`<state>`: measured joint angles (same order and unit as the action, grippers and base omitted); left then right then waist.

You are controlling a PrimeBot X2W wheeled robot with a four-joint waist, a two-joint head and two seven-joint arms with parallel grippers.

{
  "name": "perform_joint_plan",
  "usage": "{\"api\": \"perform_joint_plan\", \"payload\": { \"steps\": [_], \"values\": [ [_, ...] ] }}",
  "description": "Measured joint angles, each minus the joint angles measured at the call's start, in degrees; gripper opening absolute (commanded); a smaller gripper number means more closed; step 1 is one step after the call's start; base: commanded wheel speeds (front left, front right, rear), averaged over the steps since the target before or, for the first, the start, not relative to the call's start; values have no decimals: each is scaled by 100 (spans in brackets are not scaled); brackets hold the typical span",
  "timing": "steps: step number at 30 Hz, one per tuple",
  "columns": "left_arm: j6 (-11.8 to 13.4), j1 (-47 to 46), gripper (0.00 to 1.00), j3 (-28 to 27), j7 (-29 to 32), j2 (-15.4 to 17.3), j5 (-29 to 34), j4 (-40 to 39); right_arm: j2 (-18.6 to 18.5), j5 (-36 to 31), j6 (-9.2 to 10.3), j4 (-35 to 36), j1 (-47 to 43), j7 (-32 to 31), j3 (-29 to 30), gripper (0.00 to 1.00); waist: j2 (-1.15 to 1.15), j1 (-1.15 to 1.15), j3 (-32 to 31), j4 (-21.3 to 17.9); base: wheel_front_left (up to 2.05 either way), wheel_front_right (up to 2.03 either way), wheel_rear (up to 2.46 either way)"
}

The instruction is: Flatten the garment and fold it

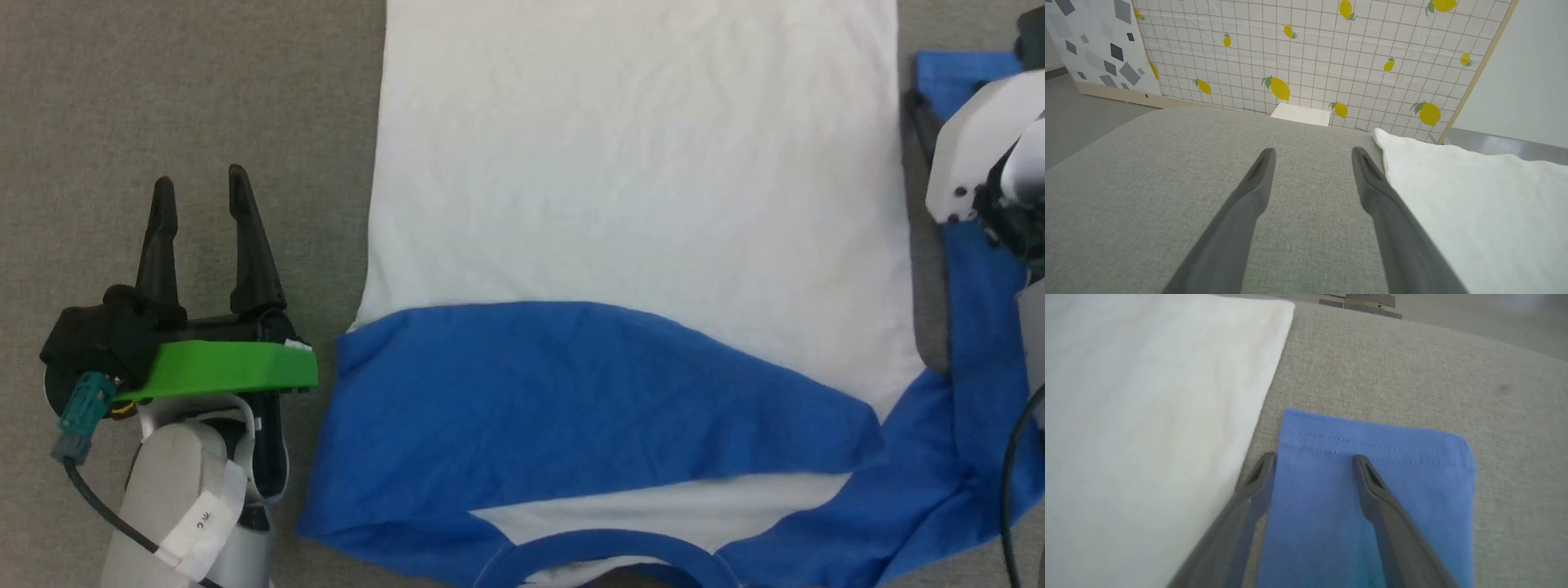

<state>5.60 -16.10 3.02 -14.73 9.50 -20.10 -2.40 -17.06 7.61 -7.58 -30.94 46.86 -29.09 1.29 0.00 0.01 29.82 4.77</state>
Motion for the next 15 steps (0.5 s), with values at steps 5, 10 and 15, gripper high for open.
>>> {"api": "perform_joint_plan", "payload": {
  "steps": [5,10,15],
  "values": [
    [-154,3,100,-178,0,-159,107,92,-53,2,1,-86,269,-492,48,7,0,-1,109,133,0,0,0],
    [-268,18,100,-291,0,-267,191,220,-19,-25,1,-36,187,-504,245,0,0,0,10,120,0,0,0],
    [-361,102,100,-419,0,-323,324,378,141,-25,0,266,-382,98,583,0,0,0,-264,45,0,0,0]
  ]
}}
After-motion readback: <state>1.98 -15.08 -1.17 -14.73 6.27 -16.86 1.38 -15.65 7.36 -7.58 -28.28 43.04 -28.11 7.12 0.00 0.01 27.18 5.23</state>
